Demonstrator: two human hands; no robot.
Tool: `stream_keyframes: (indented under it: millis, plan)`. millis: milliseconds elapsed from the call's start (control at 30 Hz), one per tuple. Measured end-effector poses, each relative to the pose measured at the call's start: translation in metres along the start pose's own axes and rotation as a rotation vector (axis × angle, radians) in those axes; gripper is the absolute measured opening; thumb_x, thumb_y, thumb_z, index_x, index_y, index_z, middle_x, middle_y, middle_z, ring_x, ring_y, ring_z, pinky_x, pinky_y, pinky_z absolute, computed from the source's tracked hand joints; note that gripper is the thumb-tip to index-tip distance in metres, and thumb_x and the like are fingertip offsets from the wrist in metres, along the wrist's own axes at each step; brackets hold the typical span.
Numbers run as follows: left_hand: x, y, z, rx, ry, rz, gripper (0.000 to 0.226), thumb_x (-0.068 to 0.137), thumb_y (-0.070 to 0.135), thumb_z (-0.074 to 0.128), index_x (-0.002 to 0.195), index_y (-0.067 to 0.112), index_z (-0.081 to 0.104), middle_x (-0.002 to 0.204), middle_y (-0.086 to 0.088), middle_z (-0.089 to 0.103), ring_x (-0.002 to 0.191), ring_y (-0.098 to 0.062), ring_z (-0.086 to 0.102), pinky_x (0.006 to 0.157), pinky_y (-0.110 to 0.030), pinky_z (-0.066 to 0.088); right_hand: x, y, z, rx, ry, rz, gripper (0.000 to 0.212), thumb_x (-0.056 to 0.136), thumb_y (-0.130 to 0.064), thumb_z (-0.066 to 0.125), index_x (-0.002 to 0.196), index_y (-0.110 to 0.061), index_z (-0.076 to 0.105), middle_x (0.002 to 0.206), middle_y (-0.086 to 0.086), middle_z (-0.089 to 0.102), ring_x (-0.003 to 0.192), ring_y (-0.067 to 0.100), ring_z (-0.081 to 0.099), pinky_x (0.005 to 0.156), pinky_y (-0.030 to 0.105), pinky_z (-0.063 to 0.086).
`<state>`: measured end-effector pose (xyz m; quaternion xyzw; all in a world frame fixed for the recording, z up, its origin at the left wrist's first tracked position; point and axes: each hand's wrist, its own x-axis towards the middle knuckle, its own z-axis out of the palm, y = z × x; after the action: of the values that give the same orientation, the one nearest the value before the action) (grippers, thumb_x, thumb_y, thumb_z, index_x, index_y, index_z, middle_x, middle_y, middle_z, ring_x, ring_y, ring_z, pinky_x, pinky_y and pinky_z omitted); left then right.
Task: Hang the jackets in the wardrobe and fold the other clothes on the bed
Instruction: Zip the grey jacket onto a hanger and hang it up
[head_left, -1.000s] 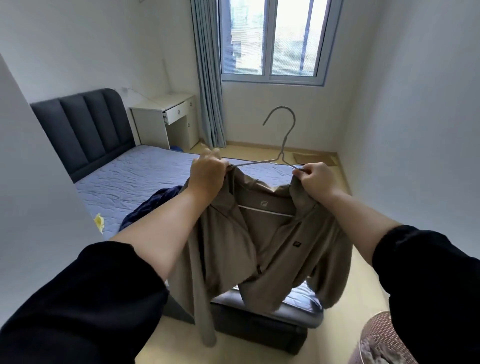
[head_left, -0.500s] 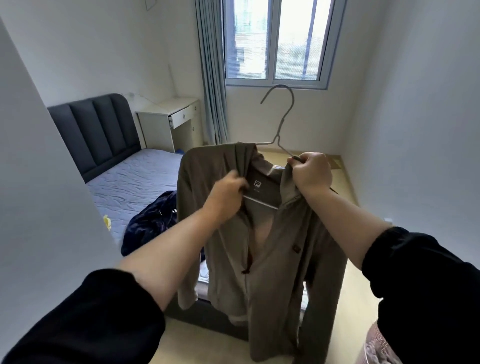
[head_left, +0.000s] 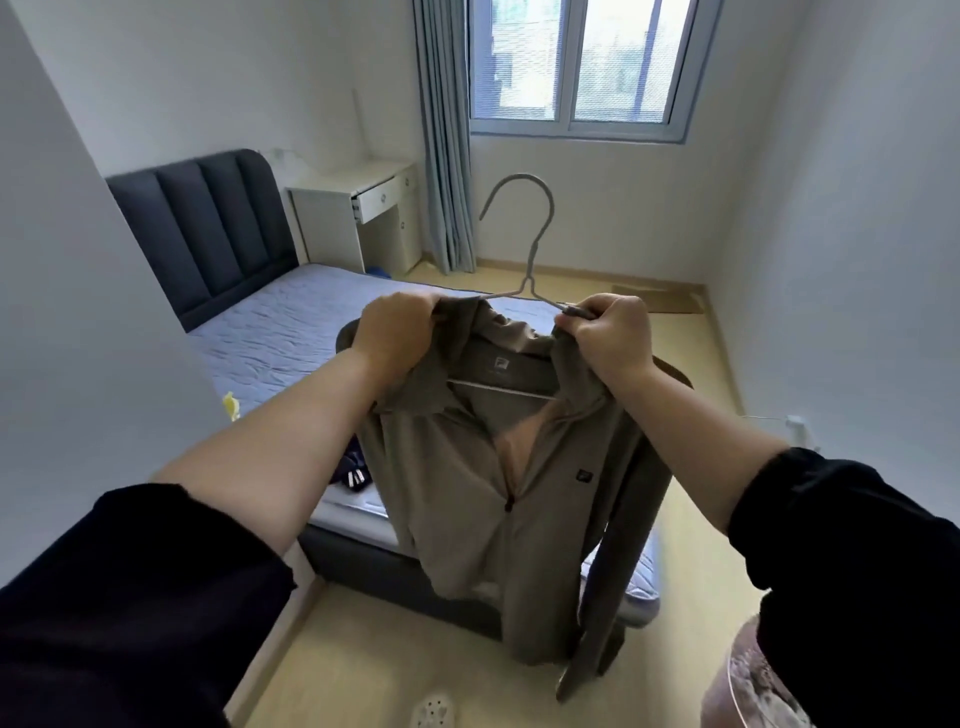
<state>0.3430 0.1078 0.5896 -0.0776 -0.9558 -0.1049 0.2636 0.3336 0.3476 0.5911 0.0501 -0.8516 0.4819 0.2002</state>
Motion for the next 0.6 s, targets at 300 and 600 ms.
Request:
stream_keyframes:
  millis: [300, 600]
  plan:
    - [-0.004, -0.012, 0.036, -0.114, 0.212, -0.167, 0.028, 0.093, 0.009, 0.048, 0.113, 0.012, 0.067, 0.109, -0.013, 0.069, 0.097, -0.037, 0.062, 0.081, -0.038, 0.047, 0.022, 0.006, 0.026, -0.094, -0.099, -0.024, 0.011, 0.078, -0.027, 0.073, 0.071, -0.02, 0.068, 0.075, 0.001, 0.068, 0.082, 0.024, 0.063, 0.076, 0.037, 0.05]
    - [0.056, -0.102, 0.105, -0.078, 0.178, -0.355, 0.013, 0.093, 0.005, 0.048, 0.096, 0.0, 0.06, 0.101, -0.022, 0.055, 0.08, -0.041, 0.056, 0.065, -0.037, 0.037, 0.099, 0.03, 0.13, -0.188, -0.199, -0.053, 0.016, 0.08, -0.035, 0.069, 0.073, -0.021, 0.067, 0.071, -0.003, 0.061, 0.076, 0.02, 0.058, 0.063, 0.026, 0.035]
